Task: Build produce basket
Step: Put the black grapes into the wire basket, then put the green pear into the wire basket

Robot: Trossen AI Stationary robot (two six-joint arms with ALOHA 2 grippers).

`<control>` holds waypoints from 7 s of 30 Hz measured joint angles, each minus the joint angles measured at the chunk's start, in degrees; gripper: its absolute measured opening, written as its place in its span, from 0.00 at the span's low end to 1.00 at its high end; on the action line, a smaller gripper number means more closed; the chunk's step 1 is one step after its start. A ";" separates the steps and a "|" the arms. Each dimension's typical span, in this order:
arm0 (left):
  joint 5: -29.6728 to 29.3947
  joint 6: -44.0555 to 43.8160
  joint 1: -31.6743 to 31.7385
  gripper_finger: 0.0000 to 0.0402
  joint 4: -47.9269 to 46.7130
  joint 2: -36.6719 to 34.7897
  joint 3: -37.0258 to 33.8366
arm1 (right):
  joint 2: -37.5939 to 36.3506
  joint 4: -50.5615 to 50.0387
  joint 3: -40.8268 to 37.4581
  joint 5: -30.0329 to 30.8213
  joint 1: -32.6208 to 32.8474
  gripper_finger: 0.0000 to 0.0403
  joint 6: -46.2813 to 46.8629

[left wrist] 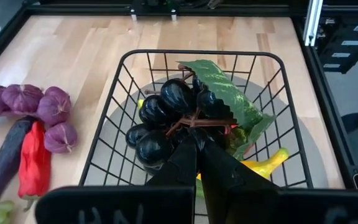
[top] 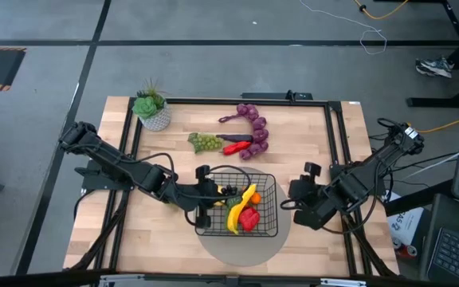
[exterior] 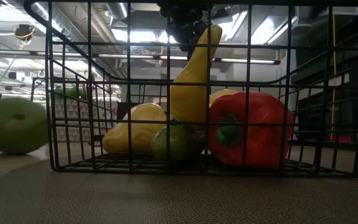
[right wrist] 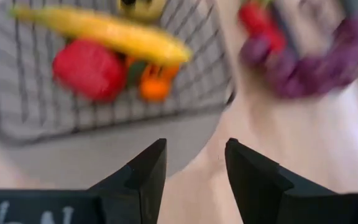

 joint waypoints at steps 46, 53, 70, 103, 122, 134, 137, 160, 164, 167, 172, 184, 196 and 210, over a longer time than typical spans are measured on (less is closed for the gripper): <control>-1.45 -18.99 -1.07 0.21 -8.28 -0.04 -0.02 | 0.00 14.76 0.00 9.17 -0.02 0.41 -20.54; -3.26 -19.04 -0.96 0.21 -8.31 -0.04 -0.02 | 0.00 14.76 0.00 9.17 -0.04 0.41 -20.54; -13.56 -20.31 -0.85 0.20 -12.09 -0.04 -0.02 | 0.00 14.64 0.00 9.13 -0.02 0.41 -20.71; -1.28 -77.51 -12.36 0.10 -44.63 0.00 -8.49 | 0.00 14.23 0.00 9.06 -0.02 0.41 -20.75; 8.83 -88.49 -14.62 0.10 -28.46 0.00 -20.72 | 0.00 14.26 0.00 9.08 -0.02 0.41 -20.67; 23.85 -103.80 -18.62 0.10 -39.16 0.00 -20.72 | 0.00 14.26 0.00 9.04 -0.02 0.41 -18.12; 25.55 -107.81 -19.76 0.10 -44.89 0.00 -20.72 | 0.00 14.26 0.00 9.03 -0.02 0.41 -17.52; -8.28 -107.85 -19.29 0.10 -65.68 0.00 -20.72 | 0.00 14.26 0.00 9.04 -0.02 0.41 -17.55; -7.16 -107.47 -18.57 0.10 -62.92 0.00 -20.72 | 0.00 14.26 0.00 9.04 -0.02 0.41 -17.54; -5.39 -103.07 -18.43 0.10 -58.32 0.00 -20.72 | 0.00 14.26 0.00 9.04 -0.02 0.41 -17.54; -7.01 -86.68 -18.47 0.10 -49.42 0.00 -20.72 | 0.00 14.26 0.00 9.04 -0.02 0.41 -17.58; -4.36 -67.50 -15.88 0.20 -41.29 0.00 -20.72 | 0.00 14.26 0.00 9.04 -0.02 0.41 -17.73; -0.12 -44.52 -14.53 0.36 -41.32 0.00 -20.72 | 0.00 14.17 0.00 7.83 -0.02 0.41 -17.71; 1.37 -43.19 -14.53 0.35 -35.97 -0.02 -26.93 | -0.02 14.17 0.00 7.51 -0.02 0.41 -17.56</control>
